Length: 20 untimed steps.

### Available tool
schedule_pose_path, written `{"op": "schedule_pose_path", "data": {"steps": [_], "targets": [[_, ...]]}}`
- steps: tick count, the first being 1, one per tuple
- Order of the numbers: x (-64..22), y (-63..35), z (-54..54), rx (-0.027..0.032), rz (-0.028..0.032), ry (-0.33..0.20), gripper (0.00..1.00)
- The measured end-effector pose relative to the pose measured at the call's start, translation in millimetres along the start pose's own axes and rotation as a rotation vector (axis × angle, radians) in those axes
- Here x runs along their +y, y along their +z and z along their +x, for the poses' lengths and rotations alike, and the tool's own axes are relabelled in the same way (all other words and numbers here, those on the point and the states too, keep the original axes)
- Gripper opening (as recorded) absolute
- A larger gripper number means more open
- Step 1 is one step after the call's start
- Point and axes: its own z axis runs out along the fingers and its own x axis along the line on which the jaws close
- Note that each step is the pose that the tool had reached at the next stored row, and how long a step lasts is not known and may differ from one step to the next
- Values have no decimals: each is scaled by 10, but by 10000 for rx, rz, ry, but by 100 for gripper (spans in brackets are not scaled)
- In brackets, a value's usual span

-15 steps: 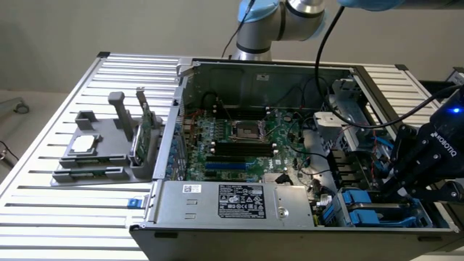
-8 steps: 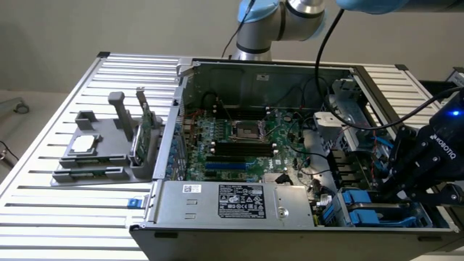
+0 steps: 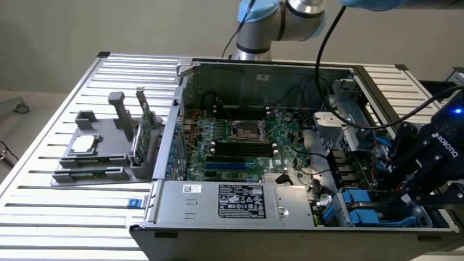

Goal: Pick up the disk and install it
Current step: 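Insert the first disk wire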

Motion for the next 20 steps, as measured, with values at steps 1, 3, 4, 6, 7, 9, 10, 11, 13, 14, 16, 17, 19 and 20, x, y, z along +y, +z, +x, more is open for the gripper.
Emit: {"op": "schedule_pose_path", "data": {"steps": [1,3,4,6,7,9,10,11,13,14,16,17,19,20], "targets": [[-3,-10,-1,-2,11,-1,36],[-9,-32,-3,-4,32,-2,36],[-12,-44,-4,-5,41,-3,36],[-17,-69,-7,-7,62,-5,36],[-20,-82,-8,-6,73,-6,36],[-27,-111,-11,-9,91,-7,36],[-30,-123,-12,-10,97,-7,36],[-33,-135,-13,-10,103,-7,36],[-40,-159,-16,-12,113,-10,36],[-44,-171,-17,-13,118,-10,36],[-52,-192,-19,-12,128,-10,36],[-56,-205,-21,-13,134,-11,36],[-64,-227,-23,-14,143,-11,36],[-69,-238,-25,-14,148,-12,36]]}}
